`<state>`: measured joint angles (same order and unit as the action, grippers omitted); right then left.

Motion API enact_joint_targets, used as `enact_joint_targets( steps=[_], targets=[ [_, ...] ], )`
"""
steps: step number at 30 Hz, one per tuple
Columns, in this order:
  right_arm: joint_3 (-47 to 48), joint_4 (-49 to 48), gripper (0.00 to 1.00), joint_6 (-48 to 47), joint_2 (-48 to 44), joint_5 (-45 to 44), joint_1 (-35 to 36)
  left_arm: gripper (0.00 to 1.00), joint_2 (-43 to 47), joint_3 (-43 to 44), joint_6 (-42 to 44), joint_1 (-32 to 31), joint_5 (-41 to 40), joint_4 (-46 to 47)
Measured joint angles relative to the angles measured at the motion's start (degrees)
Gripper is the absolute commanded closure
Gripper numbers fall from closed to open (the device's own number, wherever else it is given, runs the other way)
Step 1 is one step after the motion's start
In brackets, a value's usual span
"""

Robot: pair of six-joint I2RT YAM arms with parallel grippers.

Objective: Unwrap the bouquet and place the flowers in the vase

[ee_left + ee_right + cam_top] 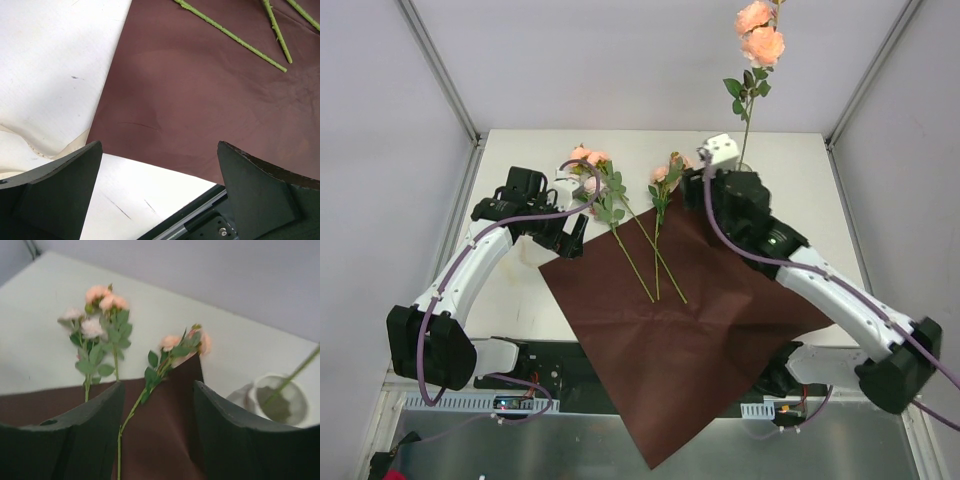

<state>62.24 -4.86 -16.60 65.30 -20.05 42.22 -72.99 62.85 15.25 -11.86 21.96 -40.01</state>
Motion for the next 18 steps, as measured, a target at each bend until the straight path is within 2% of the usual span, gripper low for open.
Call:
enact_joint_targets(
  steps=[12, 18],
  targets=[
    [18.1, 16.5, 0.4, 0.74, 39.78, 20.2, 0.09, 0.01, 0.0, 0.0, -0.28, 0.74, -1.55, 0.11],
    [25.2, 19.45, 0.4, 1.18, 49.77, 24.35, 0.09, 0.01, 0.42, -0.02, -0.22, 0.74, -1.53, 0.13]
  ],
)
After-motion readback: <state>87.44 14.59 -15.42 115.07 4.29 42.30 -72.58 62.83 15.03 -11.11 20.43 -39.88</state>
